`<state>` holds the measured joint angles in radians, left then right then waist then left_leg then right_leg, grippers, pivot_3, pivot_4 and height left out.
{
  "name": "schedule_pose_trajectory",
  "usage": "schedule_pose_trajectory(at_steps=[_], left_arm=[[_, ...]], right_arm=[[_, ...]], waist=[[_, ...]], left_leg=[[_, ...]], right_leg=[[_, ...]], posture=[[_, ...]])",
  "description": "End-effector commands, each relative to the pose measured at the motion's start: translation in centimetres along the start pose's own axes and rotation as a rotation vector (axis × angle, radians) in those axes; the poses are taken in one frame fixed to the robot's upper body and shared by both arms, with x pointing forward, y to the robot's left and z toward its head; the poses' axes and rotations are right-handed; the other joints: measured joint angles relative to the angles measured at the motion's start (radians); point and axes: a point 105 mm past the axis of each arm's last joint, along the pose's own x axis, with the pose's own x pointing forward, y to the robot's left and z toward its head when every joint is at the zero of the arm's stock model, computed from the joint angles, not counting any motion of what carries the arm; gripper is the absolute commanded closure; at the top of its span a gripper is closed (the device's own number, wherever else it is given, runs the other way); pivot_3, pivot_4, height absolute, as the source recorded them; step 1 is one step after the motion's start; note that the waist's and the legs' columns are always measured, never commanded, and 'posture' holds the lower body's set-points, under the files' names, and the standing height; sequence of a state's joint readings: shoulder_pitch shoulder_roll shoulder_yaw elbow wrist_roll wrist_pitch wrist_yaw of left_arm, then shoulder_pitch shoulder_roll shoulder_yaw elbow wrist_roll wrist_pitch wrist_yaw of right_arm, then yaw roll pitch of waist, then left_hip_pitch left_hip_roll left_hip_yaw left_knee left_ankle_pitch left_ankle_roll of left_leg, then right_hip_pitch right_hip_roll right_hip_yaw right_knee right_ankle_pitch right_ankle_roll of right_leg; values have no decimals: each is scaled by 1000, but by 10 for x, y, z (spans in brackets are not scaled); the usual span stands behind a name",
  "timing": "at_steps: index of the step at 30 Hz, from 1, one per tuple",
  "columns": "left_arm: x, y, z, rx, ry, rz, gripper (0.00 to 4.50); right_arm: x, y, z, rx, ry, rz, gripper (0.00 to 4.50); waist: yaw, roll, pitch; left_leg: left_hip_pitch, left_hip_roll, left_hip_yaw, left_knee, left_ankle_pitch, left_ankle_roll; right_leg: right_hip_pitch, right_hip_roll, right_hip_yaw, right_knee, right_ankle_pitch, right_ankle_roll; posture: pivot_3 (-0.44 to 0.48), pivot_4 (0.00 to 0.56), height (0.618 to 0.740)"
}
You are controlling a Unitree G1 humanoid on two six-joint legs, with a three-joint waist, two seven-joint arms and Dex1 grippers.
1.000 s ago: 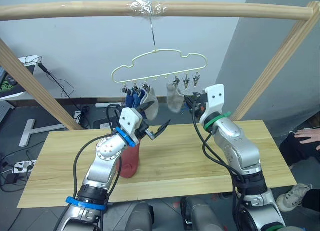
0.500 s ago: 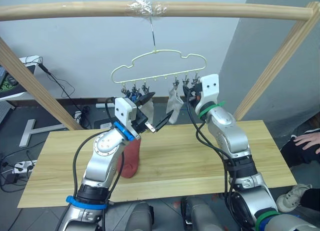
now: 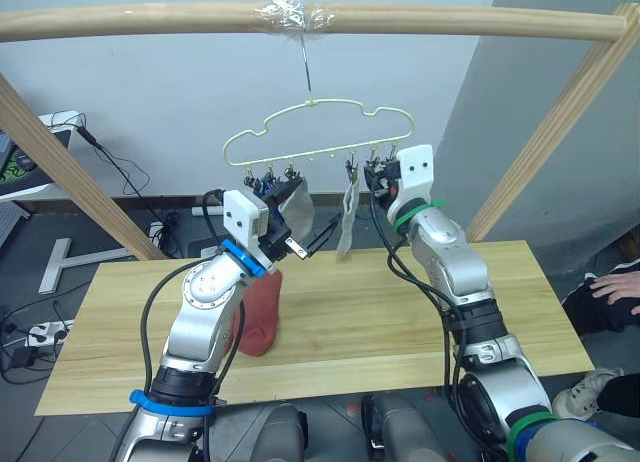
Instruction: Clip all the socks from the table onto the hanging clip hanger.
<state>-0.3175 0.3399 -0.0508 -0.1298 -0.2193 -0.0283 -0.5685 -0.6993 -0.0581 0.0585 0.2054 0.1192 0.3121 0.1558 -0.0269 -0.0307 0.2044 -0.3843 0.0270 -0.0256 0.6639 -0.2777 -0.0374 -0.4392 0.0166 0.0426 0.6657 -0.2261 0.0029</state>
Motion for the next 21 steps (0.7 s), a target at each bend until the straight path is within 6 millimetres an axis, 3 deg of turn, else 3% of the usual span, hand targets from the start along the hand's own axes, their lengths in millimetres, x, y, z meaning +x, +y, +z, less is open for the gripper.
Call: schedule_pose_trajectory(at_steps=[1,21], left_arm=[[1,4,17,42,-52,13,0],[5,7,23,59,-66,29,0]], right_arm=[[3,-1,13,0,-50,-4,2737],[17,12,21,15,-70,37,2737]], waist=[[1,0,0],[1,0,0]], left_leg=[[0,0,0,0,0,0],[0,0,0,0,0,0]], right_leg=[[0,0,0,0,0,0],[0,0,0,0,0,-1]], posture=[[64,167,740],[79,183,740]])
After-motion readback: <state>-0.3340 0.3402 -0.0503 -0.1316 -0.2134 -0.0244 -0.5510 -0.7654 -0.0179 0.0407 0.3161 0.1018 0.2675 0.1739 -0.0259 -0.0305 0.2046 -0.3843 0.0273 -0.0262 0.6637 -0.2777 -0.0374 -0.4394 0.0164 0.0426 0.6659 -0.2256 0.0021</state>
